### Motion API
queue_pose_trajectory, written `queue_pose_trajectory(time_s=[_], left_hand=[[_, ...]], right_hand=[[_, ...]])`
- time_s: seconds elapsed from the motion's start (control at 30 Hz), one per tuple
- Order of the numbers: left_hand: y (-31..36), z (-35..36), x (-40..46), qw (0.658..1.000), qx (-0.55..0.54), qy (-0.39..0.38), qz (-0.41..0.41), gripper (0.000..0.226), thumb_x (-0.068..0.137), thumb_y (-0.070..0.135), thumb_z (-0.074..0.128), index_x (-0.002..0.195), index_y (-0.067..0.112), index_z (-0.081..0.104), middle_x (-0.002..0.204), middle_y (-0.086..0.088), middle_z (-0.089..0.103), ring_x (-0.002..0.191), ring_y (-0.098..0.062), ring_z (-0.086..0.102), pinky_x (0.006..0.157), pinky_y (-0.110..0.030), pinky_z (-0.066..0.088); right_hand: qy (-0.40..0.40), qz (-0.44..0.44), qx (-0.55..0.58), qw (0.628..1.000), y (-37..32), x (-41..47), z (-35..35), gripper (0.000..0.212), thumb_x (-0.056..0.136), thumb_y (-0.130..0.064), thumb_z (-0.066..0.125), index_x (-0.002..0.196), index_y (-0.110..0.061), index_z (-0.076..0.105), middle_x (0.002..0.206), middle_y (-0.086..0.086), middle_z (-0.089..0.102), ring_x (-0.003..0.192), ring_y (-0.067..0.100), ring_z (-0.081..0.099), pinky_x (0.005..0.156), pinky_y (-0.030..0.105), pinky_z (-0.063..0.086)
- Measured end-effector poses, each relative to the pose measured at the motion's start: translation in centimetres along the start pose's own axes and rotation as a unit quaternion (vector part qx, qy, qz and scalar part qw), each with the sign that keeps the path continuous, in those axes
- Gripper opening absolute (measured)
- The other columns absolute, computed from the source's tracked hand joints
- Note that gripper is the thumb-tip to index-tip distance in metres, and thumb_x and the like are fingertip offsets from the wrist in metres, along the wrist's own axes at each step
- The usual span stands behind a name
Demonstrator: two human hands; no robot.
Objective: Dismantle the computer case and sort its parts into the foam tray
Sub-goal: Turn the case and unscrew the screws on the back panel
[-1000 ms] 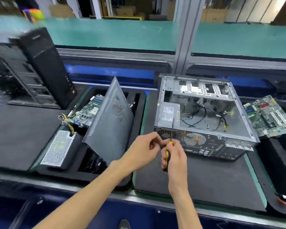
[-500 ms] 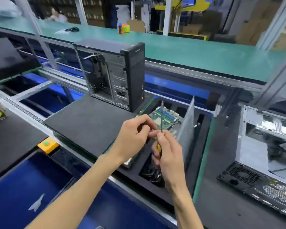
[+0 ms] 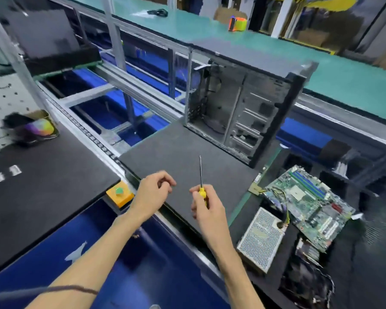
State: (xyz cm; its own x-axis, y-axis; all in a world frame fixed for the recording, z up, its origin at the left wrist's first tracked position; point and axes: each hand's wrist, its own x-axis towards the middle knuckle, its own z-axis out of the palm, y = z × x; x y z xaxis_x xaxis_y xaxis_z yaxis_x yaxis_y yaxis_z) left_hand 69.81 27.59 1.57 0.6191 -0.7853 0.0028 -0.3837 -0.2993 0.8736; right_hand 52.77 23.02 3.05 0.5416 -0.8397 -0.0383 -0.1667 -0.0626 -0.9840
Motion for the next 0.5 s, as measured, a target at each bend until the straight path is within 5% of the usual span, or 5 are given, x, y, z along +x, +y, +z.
queue_pose_trajectory(time_s=[0.2,0.33,0.5], left_hand=[[-11.6,-6.2,3.9,0.987,0.069,0.044,-0.138,0.024,0.091,0.008,0.053,0.086,0.030,0.061,0.080,0.005,0.065,0.074,-0.011,0.061,0.063,-0.017,0.042],[-17.7,-7.4,5.0,0.966,0.167,-0.042,-0.192,0.045,0.094,0.007,0.052,0.139,0.008,0.047,0.135,-0.012,0.054,0.120,-0.031,0.056,0.099,-0.033,0.045],[-21.4,-7.1,5.5,0.926,0.298,-0.149,-0.176,0.065,0.099,0.022,0.047,0.156,0.012,0.018,0.159,0.001,0.023,0.135,-0.025,0.038,0.102,-0.043,0.039]], right_hand=[[-0.059,0.047,-0.029,0.997,2.4,5.3,10.2,0.016,0.102,-0.025,0.050,0.091,-0.030,0.060,0.066,-0.010,0.055,0.065,0.009,0.048,0.068,0.033,0.047],[-0.105,0.087,-0.033,0.990,4.2,7.5,15.3,0.019,0.101,-0.022,0.050,0.087,-0.029,0.059,0.063,-0.010,0.057,0.061,0.008,0.049,0.064,0.034,0.045],[-0.123,0.100,-0.049,0.986,5.5,9.0,17.7,0.020,0.105,-0.028,0.051,0.087,-0.022,0.059,0.064,-0.010,0.059,0.059,0.004,0.050,0.059,0.023,0.045]])
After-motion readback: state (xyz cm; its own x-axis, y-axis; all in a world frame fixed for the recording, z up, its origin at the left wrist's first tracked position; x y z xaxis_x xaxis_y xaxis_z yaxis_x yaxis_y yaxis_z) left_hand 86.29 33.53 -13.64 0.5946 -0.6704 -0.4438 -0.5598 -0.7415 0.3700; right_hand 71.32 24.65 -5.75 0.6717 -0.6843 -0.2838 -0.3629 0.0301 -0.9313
